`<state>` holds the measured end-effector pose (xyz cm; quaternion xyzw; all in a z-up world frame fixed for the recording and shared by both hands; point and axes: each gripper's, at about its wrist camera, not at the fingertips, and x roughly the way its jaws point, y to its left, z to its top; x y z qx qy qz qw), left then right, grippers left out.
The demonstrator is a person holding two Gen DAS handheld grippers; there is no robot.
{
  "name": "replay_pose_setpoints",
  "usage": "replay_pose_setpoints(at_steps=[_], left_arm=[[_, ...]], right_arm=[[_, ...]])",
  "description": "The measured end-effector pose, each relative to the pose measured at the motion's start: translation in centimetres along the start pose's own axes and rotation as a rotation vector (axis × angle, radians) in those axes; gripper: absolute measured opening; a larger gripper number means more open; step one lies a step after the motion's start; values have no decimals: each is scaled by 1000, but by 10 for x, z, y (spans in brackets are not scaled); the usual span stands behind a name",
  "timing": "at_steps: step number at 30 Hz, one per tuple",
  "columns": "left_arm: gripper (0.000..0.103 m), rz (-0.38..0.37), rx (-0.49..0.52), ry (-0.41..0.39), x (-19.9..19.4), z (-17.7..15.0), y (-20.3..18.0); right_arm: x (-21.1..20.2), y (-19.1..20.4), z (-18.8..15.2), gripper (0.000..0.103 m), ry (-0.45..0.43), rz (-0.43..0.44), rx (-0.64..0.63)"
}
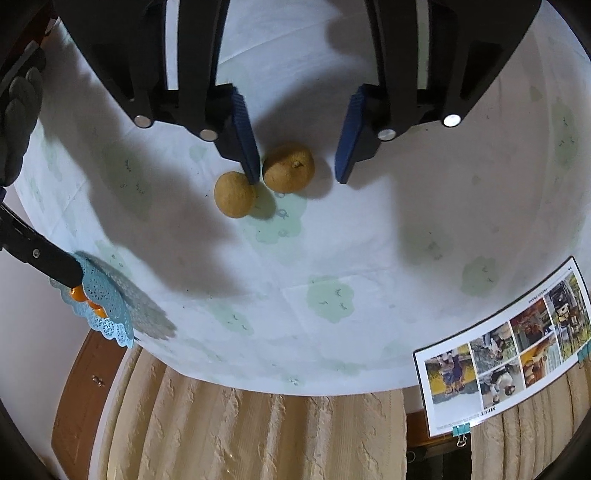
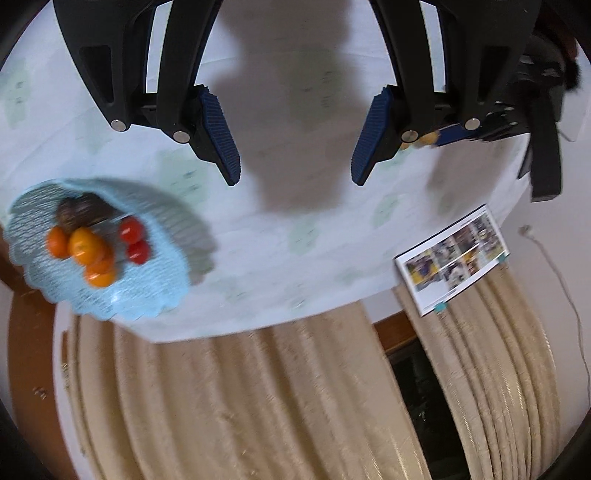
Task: Organize fruits
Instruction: 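Grasp a brown round fruit with the left tool while the right tool grasps a small yellow fruit, then lower the small yellow fruit into the blue basket and open the right tool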
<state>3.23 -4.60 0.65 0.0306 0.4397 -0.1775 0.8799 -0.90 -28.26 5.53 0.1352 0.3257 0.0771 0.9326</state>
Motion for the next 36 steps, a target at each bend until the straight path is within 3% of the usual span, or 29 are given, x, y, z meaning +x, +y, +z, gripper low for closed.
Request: replay_pose_setpoints(at_steps=[3,9,18,32,36], left_arm=[[28,-26,-5,-4,-2,1,2],[28,-19,-30,-40,-13,4,11],[28,53,-92,-118,-37,11,31],[28,62,-118,-145,-47,10,39],[28,63,-118,-141,-45,10,39]], right_arm=[[9,9,-1,64,36,34,-4],[24,38,-6,64,88,69,-75],[52,85,-18,63,172,81,-220],[94,108,-31,27,286,73,-293],[94,107,-31,26,284,73,-288]])
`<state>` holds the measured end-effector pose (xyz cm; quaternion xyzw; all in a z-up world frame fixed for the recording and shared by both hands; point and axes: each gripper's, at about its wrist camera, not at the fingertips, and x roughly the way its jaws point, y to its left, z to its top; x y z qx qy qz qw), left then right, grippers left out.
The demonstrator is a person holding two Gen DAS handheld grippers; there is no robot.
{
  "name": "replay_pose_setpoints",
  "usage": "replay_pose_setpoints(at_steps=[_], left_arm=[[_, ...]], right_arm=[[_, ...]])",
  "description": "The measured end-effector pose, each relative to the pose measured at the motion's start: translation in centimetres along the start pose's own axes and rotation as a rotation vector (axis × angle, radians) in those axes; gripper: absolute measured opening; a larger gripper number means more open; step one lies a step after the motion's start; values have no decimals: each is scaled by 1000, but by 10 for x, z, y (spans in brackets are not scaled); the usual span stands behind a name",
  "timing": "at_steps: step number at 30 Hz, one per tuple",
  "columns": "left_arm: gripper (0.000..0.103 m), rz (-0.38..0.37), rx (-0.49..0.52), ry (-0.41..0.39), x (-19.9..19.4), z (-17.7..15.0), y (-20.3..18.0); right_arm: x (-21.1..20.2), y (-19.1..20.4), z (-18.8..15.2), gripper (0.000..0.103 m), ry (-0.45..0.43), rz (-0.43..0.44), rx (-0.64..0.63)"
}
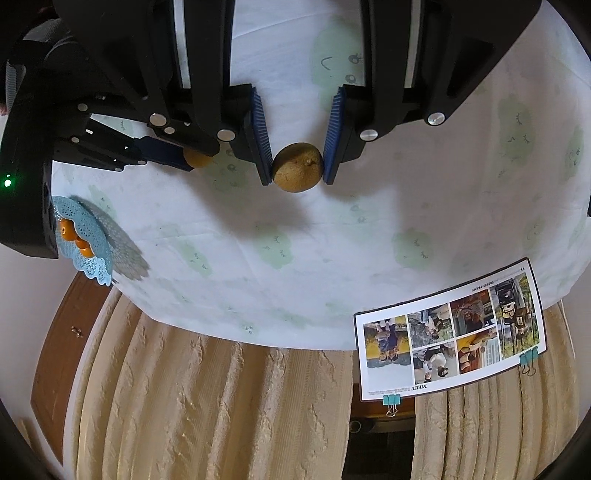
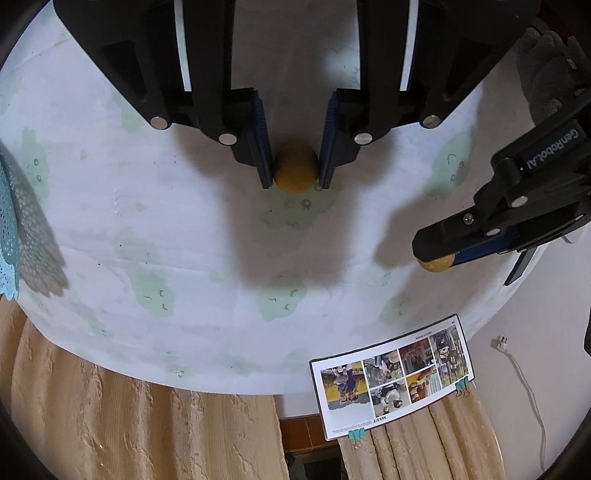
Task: Organize fruits
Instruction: 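Lower the small yellow fruit into the blue basket and open the right tool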
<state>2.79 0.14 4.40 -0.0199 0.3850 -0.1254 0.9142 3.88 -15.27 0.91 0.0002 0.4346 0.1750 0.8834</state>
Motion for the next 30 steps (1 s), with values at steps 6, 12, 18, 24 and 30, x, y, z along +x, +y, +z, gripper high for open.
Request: replay_pose_setpoints(at_steps=[6,12,18,24,30], left_arm=[[28,9,2,6,3,0,-1],[28,17,20,13,5,0,-6],[28,16,47,13,5,2,-18],[28,9,86,5,3,7,-36],[28,-4,130,-3,2,13,-60]], right_arm=[[-19,-15,0,26,-56,-9,48],[-58,-61,1,26,-155,-62,163],[-101,-116,-4,26,-255,-139,281],[-140,-178,-21,26,-332,-239,414],[-162,-223,-41,26,-364,-313,500]])
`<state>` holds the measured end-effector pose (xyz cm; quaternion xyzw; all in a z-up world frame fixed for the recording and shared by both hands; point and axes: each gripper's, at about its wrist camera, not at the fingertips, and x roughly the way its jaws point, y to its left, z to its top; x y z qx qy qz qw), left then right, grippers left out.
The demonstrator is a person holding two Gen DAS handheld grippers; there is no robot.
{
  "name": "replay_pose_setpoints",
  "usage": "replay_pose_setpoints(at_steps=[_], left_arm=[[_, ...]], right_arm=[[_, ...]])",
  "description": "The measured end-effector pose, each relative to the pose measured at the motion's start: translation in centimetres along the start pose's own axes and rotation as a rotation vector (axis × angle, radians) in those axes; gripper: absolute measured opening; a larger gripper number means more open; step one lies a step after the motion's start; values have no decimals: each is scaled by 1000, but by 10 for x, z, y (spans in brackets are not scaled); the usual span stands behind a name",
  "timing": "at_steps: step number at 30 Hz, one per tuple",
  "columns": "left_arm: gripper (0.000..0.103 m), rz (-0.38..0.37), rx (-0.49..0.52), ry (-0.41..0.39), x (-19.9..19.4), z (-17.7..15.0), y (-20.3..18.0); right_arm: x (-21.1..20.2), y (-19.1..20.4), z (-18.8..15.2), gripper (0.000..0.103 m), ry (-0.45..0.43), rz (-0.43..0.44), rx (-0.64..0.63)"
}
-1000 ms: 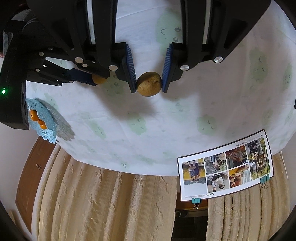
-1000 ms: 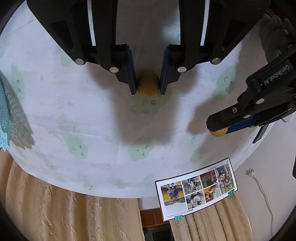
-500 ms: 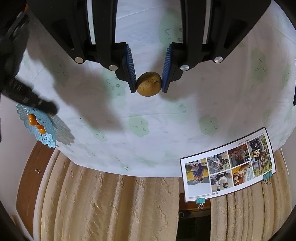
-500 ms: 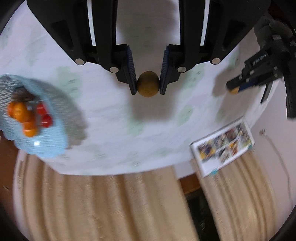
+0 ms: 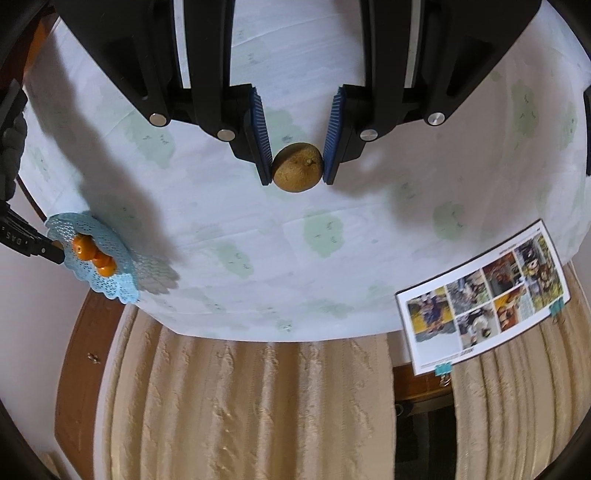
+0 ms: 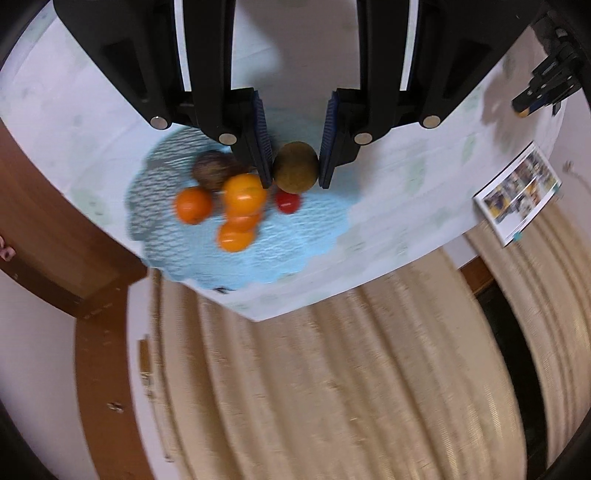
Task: Organize fruits
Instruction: 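Lower the small yellow fruit into the blue basket and open the right tool, then carry the brown round fruit into the blue basket and open the left tool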
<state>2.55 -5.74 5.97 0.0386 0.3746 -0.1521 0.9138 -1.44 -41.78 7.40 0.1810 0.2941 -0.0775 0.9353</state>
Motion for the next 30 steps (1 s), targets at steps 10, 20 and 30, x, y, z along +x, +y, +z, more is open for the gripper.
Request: replay_pose_setpoints(at_steps=[10,20,30], left_arm=[[28,-22,61,-9,0,11,-37],[28,-41,123,-26,1,21,-72],[28,-52,188,-37,7,30,-109]], right_arm=[[6,-44,1,26,-13,-75,66],[1,-60,-8,46,-100,-150,114],[-18,-72,-22,64,-261,-290,163]])
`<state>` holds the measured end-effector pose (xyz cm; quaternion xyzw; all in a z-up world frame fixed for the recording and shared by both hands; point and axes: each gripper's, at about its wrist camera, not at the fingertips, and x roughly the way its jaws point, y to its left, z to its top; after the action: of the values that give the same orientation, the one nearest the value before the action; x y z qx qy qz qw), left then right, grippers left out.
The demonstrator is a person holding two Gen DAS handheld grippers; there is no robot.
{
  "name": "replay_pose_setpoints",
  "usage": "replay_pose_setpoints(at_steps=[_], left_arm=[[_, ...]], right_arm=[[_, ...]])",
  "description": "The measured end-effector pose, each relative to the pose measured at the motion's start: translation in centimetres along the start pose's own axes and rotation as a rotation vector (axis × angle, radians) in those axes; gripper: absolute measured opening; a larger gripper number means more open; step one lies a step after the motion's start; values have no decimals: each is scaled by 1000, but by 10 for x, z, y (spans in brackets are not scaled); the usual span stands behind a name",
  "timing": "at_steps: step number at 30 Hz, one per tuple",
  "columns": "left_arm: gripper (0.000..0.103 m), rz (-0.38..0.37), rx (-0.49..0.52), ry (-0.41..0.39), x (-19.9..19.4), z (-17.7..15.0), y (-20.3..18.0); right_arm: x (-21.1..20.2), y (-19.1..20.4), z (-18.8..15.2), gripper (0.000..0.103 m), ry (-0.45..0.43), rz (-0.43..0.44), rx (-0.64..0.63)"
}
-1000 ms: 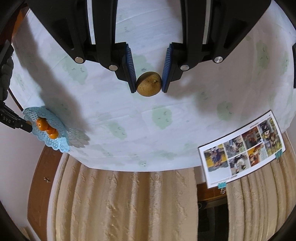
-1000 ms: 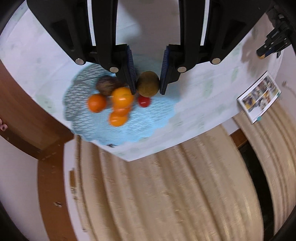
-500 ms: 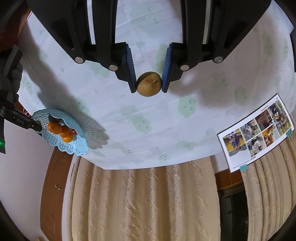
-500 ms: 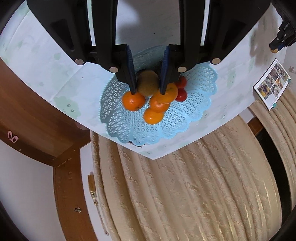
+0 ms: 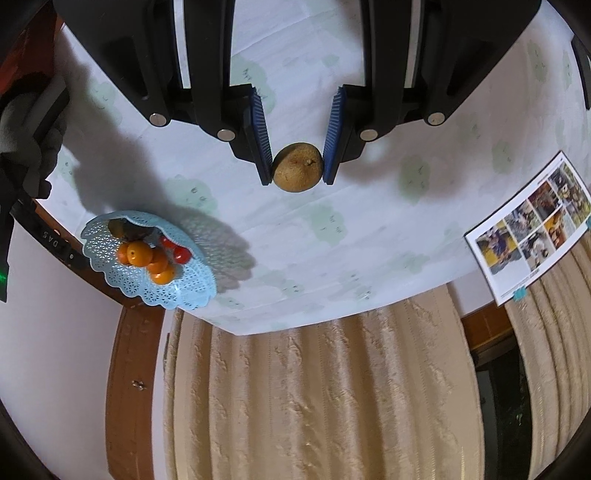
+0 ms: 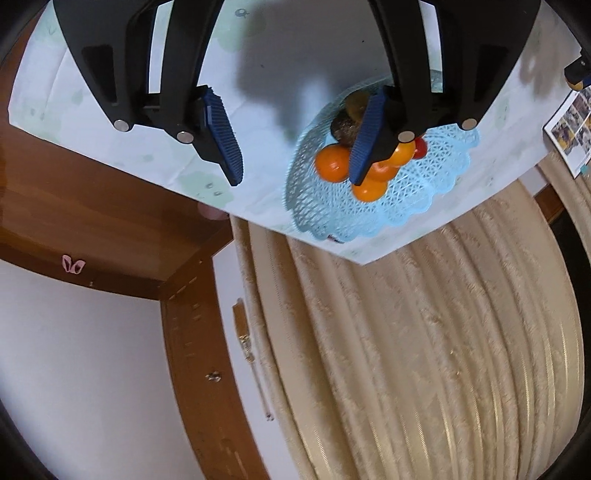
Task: Organize fruits
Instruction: 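Carry the brown round fruit into the blue basket and open the left tool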
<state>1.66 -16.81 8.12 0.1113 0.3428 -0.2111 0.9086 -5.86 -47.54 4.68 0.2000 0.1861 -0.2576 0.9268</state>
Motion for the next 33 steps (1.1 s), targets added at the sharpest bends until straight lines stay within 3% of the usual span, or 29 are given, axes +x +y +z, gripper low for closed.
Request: replay_pose_setpoints(at_steps=[8,24,33], left_arm=[[28,-7,55,-21,6,18,-29],[28,-65,158,-51,39,60,-100],[28,-161,187,-33,61,74,-133]], right_arm=[[-6,-12,-1,74,-33,-5,55],[-11,-21,-1,75,-48,-6,105],[-14,-28,0,75,-66,-29,143]])
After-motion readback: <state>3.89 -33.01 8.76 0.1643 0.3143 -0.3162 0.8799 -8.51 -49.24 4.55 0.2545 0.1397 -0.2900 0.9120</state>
